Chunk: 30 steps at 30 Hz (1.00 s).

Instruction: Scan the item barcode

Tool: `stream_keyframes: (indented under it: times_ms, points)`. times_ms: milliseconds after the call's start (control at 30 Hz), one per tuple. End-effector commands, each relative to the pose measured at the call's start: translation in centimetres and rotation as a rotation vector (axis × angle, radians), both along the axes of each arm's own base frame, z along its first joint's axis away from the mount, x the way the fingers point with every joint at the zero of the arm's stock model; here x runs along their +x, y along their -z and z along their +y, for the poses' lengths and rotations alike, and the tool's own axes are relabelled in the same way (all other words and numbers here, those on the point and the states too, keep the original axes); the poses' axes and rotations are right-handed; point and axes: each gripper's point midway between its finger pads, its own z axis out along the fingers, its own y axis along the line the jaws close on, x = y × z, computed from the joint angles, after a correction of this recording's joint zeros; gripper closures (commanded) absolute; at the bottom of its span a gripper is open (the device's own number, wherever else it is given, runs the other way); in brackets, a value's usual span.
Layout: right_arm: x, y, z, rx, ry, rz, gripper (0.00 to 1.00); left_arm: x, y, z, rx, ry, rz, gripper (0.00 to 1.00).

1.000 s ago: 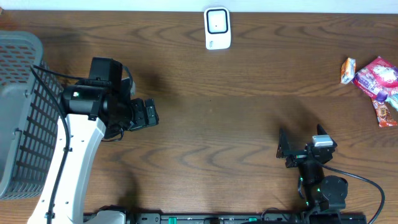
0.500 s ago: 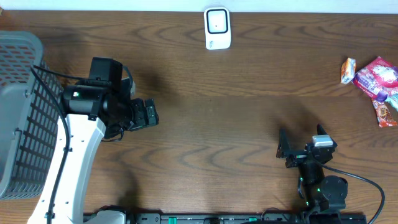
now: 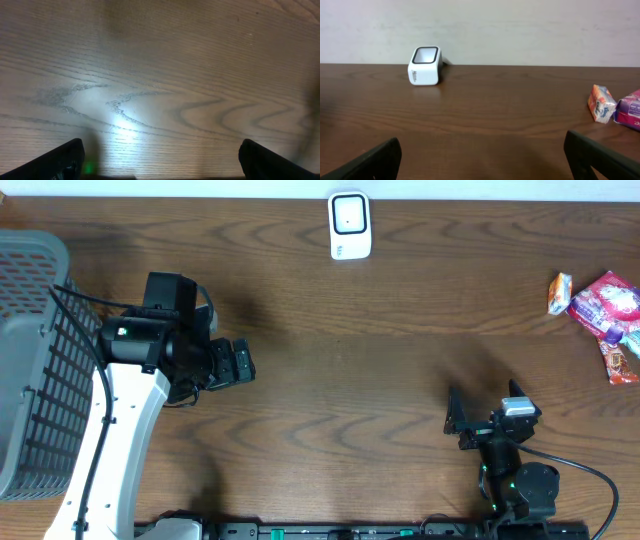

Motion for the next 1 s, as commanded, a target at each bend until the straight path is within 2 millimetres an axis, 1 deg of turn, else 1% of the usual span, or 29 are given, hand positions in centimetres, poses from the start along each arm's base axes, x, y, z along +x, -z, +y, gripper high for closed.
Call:
stream_keyframes:
  times_ms: [0, 667, 767, 867, 967]
  points:
    - [0.0, -0.1, -0.1, 0.000, 0.002, -0.003, 0.01, 0.0, 0.0, 0.2, 0.011, 0.001, 0.000, 0.02]
    - [0.0, -0.1, -0.1, 0.000, 0.002, -0.004, 0.01, 0.0, 0.2, 0.2, 0.012, 0.001, 0.006, 0.02]
    - [0.0, -0.1, -0.1, 0.000, 0.002, -0.004, 0.01, 0.3, 0.1, 0.5, 0.028, -0.003, -0.011, 0.02]
    - [0.0, -0.1, -0.1, 0.000, 0.002, -0.004, 0.01, -0.2, 0.6, 0.1, 0.029, 0.016, -0.013, 0.02]
    - [0.0, -0.1, -0.1, 0.000, 0.002, -0.004, 0.01, -0.7, 1.5, -0.2, 0.037, 0.036, -0.032, 0.02]
